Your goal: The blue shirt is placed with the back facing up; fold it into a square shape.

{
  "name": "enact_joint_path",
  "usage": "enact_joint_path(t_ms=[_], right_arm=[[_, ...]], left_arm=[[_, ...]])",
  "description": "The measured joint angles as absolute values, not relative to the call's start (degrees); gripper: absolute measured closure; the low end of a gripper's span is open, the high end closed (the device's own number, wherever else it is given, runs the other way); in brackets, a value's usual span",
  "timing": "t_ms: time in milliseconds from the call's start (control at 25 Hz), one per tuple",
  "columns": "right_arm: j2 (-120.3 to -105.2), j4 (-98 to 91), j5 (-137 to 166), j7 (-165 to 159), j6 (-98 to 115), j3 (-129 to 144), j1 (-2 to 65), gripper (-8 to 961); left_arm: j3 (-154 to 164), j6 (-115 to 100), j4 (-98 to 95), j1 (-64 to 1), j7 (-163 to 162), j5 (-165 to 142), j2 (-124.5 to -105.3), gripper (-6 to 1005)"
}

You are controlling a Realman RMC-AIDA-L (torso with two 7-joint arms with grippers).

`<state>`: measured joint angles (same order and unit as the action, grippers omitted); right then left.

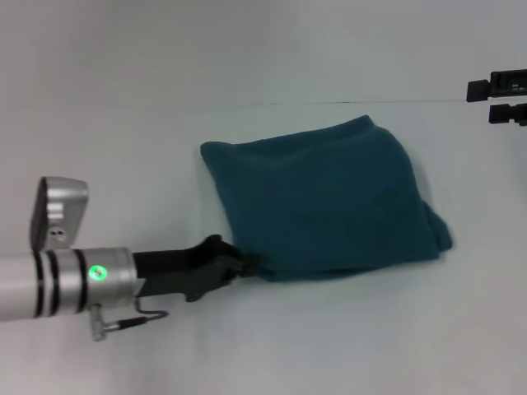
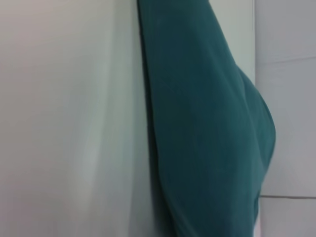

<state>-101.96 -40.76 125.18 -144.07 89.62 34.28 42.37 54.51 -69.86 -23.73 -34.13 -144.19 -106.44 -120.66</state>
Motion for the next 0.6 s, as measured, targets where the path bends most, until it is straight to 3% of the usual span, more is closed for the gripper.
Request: enact_joint_path(t_ms=[200, 600], right_arm=[[-102.21, -40.5, 125.2, -144.2, 89.6, 34.4, 42.4, 132], [-102.3, -39.4, 125.2, -144.1, 90.3, 34.0, 42.1, 134]], left_arm=[[48.6, -71.7, -25.0, -35.3, -145.1, -115.9, -118.28, 969], [43.8, -73.4, -27.1, -35.4, -145.5, -122.9, -117.36, 951]])
